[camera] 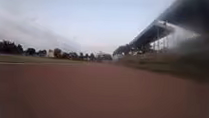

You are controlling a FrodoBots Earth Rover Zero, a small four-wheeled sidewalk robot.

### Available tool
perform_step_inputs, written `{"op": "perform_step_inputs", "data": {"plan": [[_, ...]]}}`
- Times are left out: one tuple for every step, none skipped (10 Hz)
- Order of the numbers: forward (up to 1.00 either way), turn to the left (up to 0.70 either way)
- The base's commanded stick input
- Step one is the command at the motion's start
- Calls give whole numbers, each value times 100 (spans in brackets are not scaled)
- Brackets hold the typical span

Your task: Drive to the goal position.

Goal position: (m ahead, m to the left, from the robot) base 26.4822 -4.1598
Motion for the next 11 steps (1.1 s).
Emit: {"op": "perform_step_inputs", "data": {"plan": [[70, 0], [70, 0], [70, 0], [70, 0], [70, 0], [70, 0], [70, 0], [70, -11], [70, -33], [70, -34], [70, -4]]}}
